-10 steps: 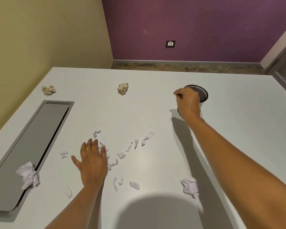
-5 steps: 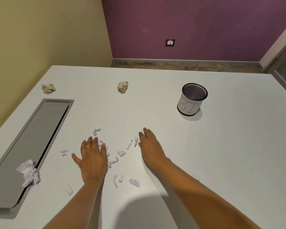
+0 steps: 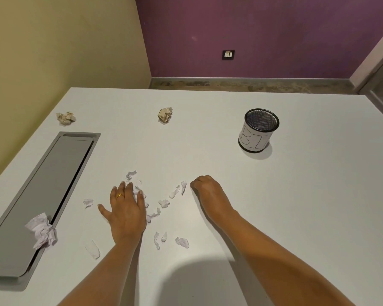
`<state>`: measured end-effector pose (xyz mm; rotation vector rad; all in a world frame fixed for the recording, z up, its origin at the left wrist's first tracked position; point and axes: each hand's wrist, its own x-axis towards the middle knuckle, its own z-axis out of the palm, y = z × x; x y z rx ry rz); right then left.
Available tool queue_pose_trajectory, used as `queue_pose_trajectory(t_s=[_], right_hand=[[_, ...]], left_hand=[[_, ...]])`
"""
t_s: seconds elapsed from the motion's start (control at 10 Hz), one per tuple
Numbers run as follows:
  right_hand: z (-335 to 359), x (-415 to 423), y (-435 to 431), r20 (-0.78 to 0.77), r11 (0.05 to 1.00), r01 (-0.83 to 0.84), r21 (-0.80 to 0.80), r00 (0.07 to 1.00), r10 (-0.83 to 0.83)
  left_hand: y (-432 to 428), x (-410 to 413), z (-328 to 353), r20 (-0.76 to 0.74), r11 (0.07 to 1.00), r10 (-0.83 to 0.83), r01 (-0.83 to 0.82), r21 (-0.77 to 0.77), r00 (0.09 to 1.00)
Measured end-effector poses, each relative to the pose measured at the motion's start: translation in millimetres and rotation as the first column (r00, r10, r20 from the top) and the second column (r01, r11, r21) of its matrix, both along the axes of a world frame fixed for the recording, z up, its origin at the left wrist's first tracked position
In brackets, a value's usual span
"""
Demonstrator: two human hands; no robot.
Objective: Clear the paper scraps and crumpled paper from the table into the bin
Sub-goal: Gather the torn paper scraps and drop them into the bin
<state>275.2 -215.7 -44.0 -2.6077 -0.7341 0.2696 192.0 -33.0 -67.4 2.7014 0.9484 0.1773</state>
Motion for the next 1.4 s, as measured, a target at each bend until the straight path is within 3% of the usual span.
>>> queue_pose_trajectory(t_s=[0.2, 0.4, 0.6, 0.7, 0.9, 1.1, 1.3, 1.4], right_hand=[[4, 5, -1, -0.071, 0.984, 0.098, 0.146, 0.994, -0.089], [37, 41, -13, -0.173, 0.901, 0.264, 0.343, 0.961, -0.216], [81, 107, -53, 0.035, 0.809, 0.432, 0.398, 0.875, -0.484], [88, 123, -66, 0.004, 0.725, 0.551, 0.412, 0.795, -0.607], [78, 131, -75, 0.126, 0.778, 0.550, 0.302, 0.786, -0.605], [70, 117, -69, 0.255, 0.798, 0.460, 0.390, 0.779, -0.573], [25, 64, -49, 0.137, 0.825, 0.361, 0.435, 0.879, -0.456], [-8, 35, -41, 0.027, 0.885, 0.343, 0.315, 0.929, -0.370]], left_hand=[[0, -1, 0, 0.003, 1.000, 0.000, 0.000, 0.009, 1.000], [-1, -1, 1, 0.004, 1.000, 0.001, -0.001, 0.006, 1.000], [-1, 0, 1, -0.001, 1.000, 0.003, -0.003, 0.009, 1.000], [-1, 0, 2, -0.001, 1.000, 0.003, -0.003, 0.010, 1.000], [-2, -1, 2, 0.001, 1.000, 0.005, -0.005, 0.006, 1.000], [-1, -1, 2, 0.006, 1.000, 0.011, -0.011, -0.006, 1.000], [1, -1, 0, 0.053, 0.998, 0.012, -0.009, -0.057, 0.999], [3, -3, 1, 0.155, 0.992, 0.042, -0.023, -0.121, 0.987]])
